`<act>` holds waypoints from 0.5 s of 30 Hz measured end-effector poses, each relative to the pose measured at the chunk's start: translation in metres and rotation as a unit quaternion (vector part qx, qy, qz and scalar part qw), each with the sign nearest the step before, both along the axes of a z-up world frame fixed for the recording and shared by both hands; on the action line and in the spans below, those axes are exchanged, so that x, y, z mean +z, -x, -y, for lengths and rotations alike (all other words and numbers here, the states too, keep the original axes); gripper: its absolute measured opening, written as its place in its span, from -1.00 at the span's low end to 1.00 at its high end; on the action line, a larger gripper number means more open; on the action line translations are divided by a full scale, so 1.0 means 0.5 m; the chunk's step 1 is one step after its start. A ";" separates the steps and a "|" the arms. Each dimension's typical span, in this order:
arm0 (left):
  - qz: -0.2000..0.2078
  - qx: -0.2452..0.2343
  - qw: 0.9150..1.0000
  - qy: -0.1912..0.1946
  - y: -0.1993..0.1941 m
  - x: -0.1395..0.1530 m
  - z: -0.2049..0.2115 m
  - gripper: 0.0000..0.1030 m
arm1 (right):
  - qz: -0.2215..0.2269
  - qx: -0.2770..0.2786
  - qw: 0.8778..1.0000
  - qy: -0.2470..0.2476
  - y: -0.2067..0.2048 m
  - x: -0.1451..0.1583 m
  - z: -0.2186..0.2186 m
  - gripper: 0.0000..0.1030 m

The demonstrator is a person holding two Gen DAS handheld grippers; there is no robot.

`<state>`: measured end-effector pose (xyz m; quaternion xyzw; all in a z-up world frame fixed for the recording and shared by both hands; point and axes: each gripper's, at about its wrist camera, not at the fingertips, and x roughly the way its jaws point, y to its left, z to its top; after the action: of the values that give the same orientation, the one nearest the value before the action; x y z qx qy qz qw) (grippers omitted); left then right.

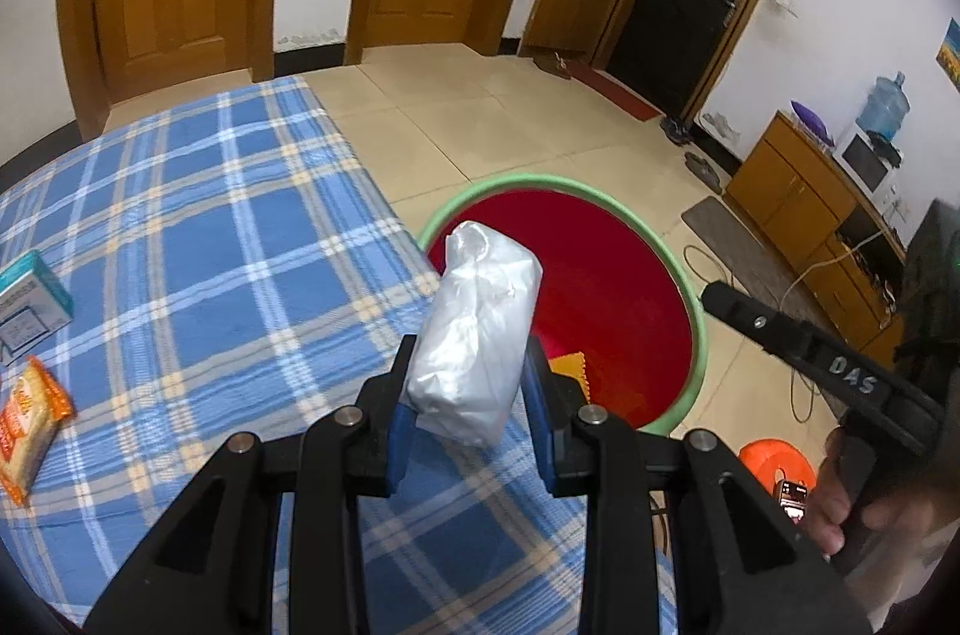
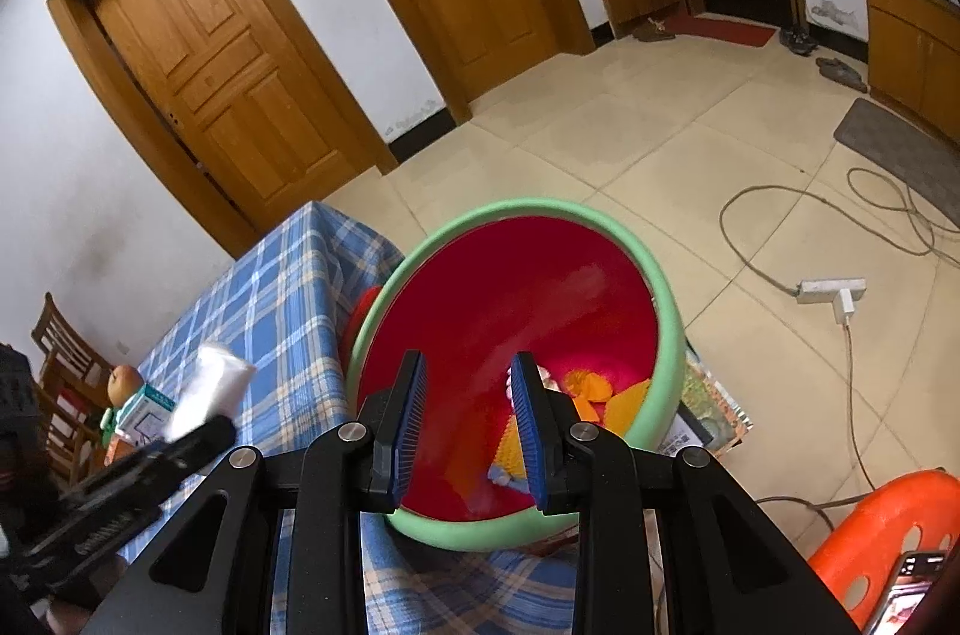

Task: Collect trash
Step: 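Move the left tool over the red bucket and open it to drop the clear bag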

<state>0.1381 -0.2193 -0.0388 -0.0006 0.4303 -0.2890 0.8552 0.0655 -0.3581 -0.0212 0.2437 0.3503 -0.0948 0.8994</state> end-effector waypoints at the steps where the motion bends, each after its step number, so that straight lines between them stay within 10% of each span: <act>1: 0.000 -0.003 1.000 -0.003 0.001 -0.003 0.009 -0.38 | 0.002 -0.001 1.000 0.001 0.003 0.002 0.000 -0.43; 11: -0.004 -0.038 0.999 -0.025 -0.006 -0.037 0.095 -0.38 | 0.011 -0.011 1.000 -0.007 0.029 0.007 0.020 -0.43; 15: 0.002 -0.059 0.998 -0.027 -0.005 -0.040 0.117 -0.04 | 0.009 -0.018 1.000 -0.017 0.038 0.000 0.035 -0.43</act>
<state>0.1404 -0.2779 -0.0588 0.0483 0.4351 -0.3273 0.8374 0.0466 -0.3758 -0.0209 0.2658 0.3391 -0.1031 0.8965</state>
